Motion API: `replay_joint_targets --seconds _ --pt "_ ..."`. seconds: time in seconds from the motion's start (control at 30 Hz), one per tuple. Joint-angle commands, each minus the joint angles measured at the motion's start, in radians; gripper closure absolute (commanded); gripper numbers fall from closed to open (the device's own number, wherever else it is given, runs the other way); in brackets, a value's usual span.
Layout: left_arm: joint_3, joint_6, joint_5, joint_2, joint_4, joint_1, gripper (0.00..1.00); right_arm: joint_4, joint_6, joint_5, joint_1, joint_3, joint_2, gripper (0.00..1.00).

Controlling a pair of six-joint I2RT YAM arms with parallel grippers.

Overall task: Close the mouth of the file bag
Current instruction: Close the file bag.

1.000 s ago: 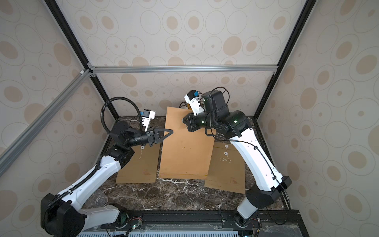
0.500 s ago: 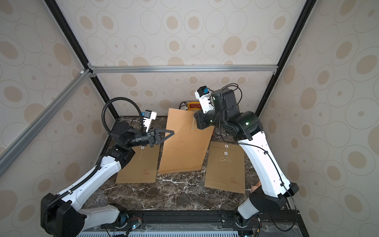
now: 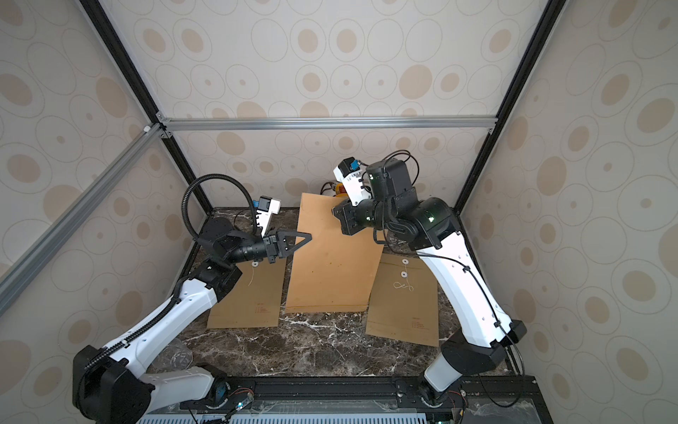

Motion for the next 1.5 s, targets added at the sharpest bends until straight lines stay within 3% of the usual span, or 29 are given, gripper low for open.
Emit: replay_joint_targets --seconds 0.0,0.17,0.43,0.77,1.03,1.27,1.47 --pt "0.029 0.008 0.017 -0.001 0.034 -0.009 1.00 -0.012 0.000 0.001 0.021 0.007 0.017 1.00" --pt "0.029 0.009 0.017 -0.001 0.034 -0.011 1.00 -0.020 -0.009 0.036 0.035 0.016 0.026 1.00" --pt "0.029 0.008 0.018 0.000 0.034 -0.015 1.00 -0.035 -0.098 0.289 0.027 0.013 -0.021 1.00" --pt "0.026 -0.007 0.026 0.006 0.056 -0.029 1.00 -0.024 -0.136 0.228 0.023 0.072 0.035 1.00" --pt "0.022 -0.022 0.031 0.005 0.078 -0.029 1.00 -0.037 -0.164 0.302 0.022 0.071 0.051 1.00" --pt "0.024 -0.026 0.029 0.008 0.077 -0.029 1.00 -0.032 -0.123 0.201 0.034 0.070 0.056 1.00" --pt "0.023 -0.026 0.028 0.011 0.077 -0.030 1.00 -0.046 -0.150 0.285 0.102 0.042 0.048 1.00"
